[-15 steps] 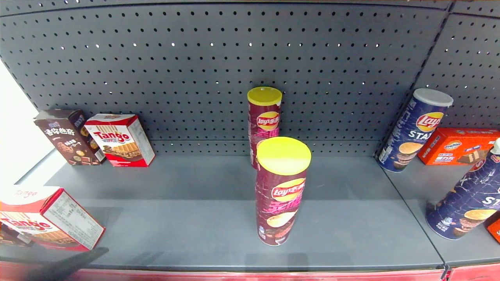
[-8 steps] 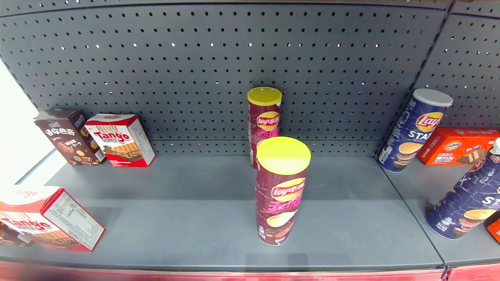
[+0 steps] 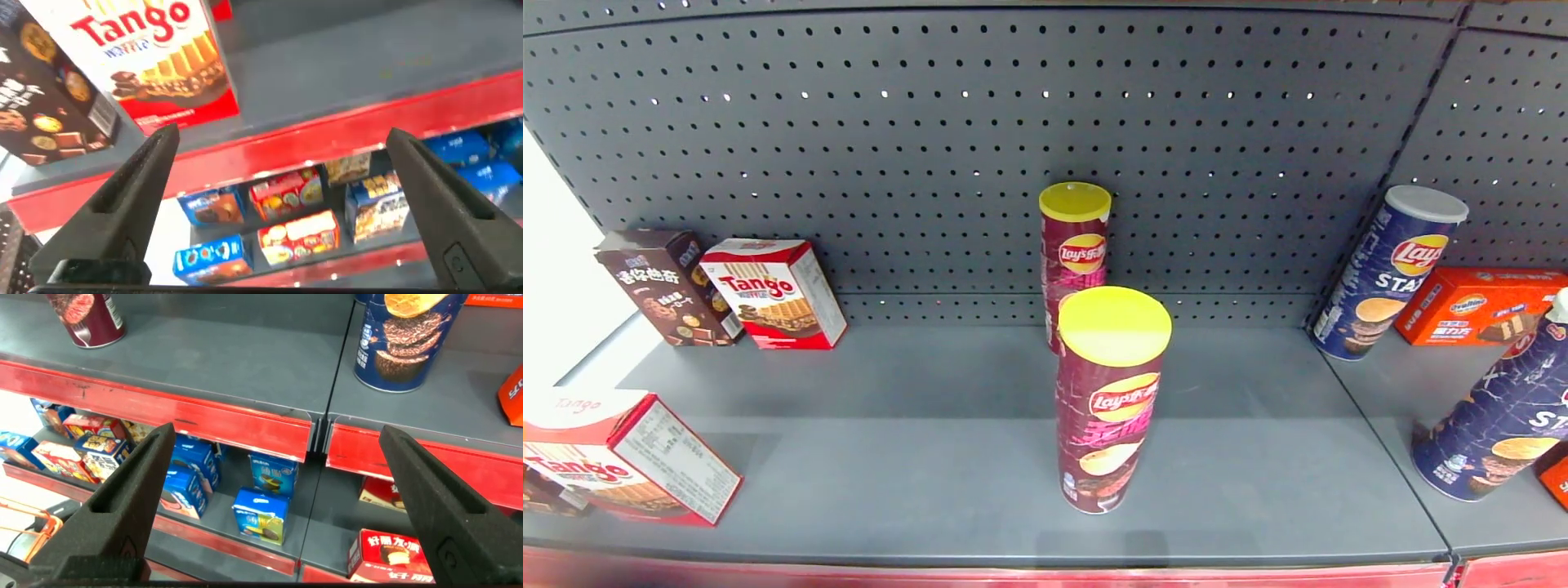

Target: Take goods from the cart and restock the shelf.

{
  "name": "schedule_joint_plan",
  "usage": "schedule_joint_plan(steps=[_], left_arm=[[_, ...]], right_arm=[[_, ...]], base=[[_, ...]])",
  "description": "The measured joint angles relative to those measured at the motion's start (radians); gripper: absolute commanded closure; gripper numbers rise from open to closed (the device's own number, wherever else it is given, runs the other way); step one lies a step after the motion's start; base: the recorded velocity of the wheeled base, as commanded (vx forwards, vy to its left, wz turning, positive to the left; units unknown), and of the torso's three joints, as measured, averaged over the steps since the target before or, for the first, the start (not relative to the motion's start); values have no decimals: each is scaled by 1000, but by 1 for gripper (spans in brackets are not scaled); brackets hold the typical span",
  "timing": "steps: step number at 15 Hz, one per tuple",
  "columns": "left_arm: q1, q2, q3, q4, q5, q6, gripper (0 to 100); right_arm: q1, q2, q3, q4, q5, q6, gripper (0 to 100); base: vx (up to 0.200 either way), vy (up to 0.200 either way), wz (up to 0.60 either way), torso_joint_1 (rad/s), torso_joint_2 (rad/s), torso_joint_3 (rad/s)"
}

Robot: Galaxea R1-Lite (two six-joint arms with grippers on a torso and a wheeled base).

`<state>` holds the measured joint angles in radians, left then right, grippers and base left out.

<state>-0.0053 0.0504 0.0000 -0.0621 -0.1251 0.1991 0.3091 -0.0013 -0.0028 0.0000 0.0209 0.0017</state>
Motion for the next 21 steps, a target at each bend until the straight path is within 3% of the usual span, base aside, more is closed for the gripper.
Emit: schedule_joint_plan(steps=[5, 6, 7, 8, 9, 11, 19, 21], left_arm=[[10, -45, 0, 4, 17, -18, 0], [10, -48, 0, 9, 78, -27, 0], [11, -49, 0, 10, 163, -63, 0], [11, -50, 0, 17, 184, -95, 0], [10, -50, -1, 34, 180, -107, 0], [9, -50, -2, 71, 111, -156, 0], [7, -50, -2, 65, 91, -150, 0], [5, -50, -2, 66, 91, -150, 0]], right_arm=[[0, 0, 0, 0, 0, 0, 0], [0, 0, 0, 0, 0, 0, 0], [1, 0, 0, 0, 0, 0, 0], [1, 0, 0, 0, 0, 0, 0], [1, 0, 0, 0, 0, 0, 0], [0, 0, 0, 0, 0, 0, 0], [1, 2, -4, 0, -10, 0, 0], [-2, 33, -71, -6, -10, 1, 0]], base=[[0, 0, 0, 0, 0, 0], [0, 0, 0, 0, 0, 0], [0, 0, 0, 0, 0, 0], [0, 0, 0, 0, 0, 0], [0, 0, 0, 0, 0, 0], [0, 0, 0, 0, 0, 0], [0, 0, 0, 0, 0, 0], [0, 0, 0, 0, 0, 0]])
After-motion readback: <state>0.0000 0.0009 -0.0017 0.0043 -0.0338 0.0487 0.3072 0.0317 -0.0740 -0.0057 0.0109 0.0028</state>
